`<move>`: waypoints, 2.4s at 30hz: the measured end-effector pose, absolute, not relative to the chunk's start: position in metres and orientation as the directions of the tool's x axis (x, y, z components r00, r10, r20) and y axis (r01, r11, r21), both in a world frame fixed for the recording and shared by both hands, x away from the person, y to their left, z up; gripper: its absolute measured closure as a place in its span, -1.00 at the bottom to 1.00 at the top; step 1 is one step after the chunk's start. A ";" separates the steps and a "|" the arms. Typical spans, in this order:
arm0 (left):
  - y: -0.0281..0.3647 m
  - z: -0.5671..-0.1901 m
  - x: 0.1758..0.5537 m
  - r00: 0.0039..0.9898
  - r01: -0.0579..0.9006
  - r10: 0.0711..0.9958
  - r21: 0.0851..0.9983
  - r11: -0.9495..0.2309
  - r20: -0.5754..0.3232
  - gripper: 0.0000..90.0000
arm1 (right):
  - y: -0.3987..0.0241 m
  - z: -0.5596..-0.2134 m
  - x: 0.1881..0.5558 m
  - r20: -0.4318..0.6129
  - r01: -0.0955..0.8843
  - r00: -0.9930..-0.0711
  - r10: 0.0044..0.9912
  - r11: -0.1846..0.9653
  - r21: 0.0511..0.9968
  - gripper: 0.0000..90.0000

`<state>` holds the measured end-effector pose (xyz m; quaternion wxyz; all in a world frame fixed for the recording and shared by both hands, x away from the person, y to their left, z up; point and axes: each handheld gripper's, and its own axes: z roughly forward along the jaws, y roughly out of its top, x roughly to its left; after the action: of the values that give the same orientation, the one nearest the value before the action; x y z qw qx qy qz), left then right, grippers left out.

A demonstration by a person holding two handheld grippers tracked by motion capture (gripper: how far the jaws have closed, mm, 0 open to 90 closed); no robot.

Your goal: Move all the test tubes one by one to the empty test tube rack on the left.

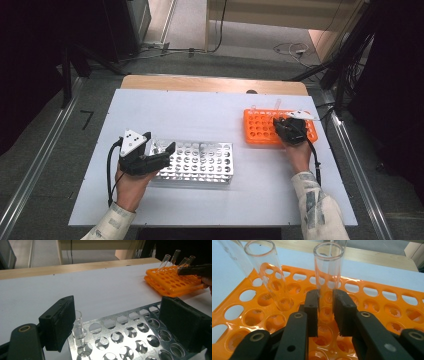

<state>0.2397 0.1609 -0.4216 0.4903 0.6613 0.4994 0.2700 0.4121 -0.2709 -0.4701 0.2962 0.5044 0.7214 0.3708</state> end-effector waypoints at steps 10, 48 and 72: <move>0.160 -0.422 0.240 0.358 0.398 0.924 0.917 -0.021 -0.134 -0.69 | -0.272 -0.455 0.409 -0.047 0.493 -0.318 0.947 0.208 0.845 0.63; 0.154 -0.418 0.235 0.384 0.401 0.914 0.915 -0.036 -0.133 -0.68 | -0.223 -0.401 0.320 -0.008 0.457 -0.572 0.820 0.326 0.828 0.63; 0.118 -0.397 0.215 0.585 0.345 0.796 0.936 -0.074 -0.153 -0.36 | -0.120 -0.406 0.268 -0.005 0.335 -0.827 0.562 0.500 0.799 0.63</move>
<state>0.2146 0.1178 -0.3970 0.5462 0.7031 0.4058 0.2065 0.2678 -0.1195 -0.4058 0.1335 0.2621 0.8556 0.4260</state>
